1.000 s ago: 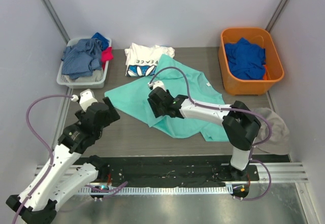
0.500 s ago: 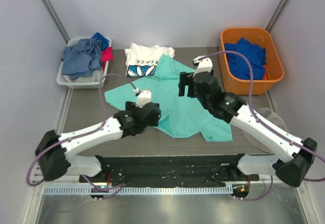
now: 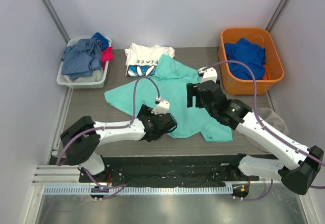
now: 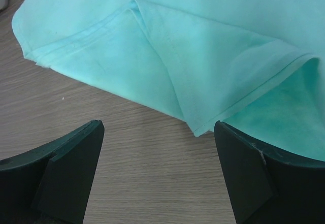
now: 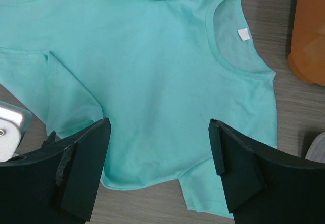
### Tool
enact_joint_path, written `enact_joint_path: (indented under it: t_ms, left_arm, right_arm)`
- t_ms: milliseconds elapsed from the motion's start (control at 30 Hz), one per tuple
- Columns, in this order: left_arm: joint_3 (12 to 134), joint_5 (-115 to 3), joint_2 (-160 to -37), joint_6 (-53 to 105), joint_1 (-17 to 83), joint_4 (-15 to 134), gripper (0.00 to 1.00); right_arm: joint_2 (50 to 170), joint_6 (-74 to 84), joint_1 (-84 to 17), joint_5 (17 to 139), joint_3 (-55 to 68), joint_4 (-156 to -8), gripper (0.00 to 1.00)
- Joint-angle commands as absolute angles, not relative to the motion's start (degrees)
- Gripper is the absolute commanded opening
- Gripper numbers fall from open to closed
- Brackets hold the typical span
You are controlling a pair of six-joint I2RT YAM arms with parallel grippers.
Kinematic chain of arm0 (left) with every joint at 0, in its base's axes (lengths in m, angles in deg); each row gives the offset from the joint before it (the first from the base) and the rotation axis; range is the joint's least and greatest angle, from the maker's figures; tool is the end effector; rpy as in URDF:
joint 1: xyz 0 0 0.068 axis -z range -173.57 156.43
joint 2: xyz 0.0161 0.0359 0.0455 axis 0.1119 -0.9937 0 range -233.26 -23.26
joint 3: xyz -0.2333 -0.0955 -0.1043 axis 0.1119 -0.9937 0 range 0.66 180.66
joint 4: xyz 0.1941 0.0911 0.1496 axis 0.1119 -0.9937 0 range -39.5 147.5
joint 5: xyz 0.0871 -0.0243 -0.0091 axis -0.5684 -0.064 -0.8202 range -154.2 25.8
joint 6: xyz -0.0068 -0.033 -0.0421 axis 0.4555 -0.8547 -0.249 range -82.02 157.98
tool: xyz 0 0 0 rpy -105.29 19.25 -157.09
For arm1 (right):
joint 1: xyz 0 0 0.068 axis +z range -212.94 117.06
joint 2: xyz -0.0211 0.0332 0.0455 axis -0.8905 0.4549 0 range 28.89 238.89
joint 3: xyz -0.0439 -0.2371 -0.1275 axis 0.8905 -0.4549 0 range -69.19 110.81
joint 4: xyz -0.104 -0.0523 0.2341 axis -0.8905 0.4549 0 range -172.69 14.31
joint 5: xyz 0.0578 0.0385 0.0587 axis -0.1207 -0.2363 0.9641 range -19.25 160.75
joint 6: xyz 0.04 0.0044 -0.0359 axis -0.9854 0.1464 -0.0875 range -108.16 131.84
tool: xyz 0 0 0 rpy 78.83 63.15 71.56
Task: Fold and stack the t-shirts
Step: Flatten the tshirt out
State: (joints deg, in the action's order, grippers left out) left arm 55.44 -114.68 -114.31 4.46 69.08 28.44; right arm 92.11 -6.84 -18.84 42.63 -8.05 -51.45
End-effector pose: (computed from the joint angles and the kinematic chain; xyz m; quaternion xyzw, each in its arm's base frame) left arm 0.1614 -0.2522 0.1932 0.1341 0.8781 0.1344 0.4392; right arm 0.1813 0.1523 0.3424 -0.0753 0.8582 0.0574 0.5044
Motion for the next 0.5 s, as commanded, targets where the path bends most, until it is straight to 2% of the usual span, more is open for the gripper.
enact_joint_path:
  t_ms: [0,467]
  left_arm:
    - [50.06,-116.33,-111.16,10.62,68.83,38.66,0.96]
    - [44.07,-106.83,-111.33,20.22,66.37,53.89,0.92]
  right_arm:
    - [91.11,-7.76,-19.35,43.76,-7.93,-52.02,0.87]
    - [91.29,-7.23,-21.28,43.94,-6.53,-51.75,0.87]
